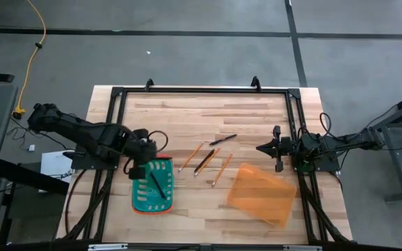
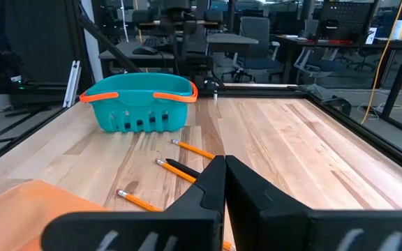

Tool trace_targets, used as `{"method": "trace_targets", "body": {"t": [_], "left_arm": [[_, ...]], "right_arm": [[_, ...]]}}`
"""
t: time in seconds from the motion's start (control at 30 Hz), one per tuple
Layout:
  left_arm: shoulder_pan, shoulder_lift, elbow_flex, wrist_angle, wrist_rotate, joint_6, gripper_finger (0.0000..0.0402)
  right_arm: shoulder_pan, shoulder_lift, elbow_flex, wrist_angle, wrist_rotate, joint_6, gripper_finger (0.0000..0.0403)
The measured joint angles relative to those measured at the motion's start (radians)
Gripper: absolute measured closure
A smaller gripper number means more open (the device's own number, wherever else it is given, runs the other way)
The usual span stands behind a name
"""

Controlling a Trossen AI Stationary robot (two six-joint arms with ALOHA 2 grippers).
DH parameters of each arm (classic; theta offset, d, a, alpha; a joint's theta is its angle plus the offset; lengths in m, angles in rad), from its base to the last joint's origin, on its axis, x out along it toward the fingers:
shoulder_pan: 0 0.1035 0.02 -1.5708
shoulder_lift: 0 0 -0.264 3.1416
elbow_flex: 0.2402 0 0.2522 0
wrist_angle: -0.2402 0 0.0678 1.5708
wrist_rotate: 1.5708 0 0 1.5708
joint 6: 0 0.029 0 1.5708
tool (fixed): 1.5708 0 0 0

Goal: Sort pens & pencils
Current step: Put the black pen into the blue bin

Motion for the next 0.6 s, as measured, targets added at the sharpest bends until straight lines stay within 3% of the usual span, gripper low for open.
{"method": "trace_targets", "body": {"t": [0.23, 0.47, 0.6], "left_arm": [[-0.119, 0.000, 0.000, -0.050, -0.096, 0.146, 0.0383], [-0.229, 0.008, 0.000, -0.014, -0.236, 0.478, 0.0382], [-0.280, 0.008, 0.000, 0.051, -0.258, 0.659, 0.0382]], "right_arm": [[0.000, 0.000, 0.000, 0.000, 0.000, 0.000, 0.0403], [0.000, 0.000, 0.000, 0.000, 0.001, 0.000, 0.0403], [0.000, 0.000, 0.000, 0.000, 0.005, 0.000, 0.0403]]}}
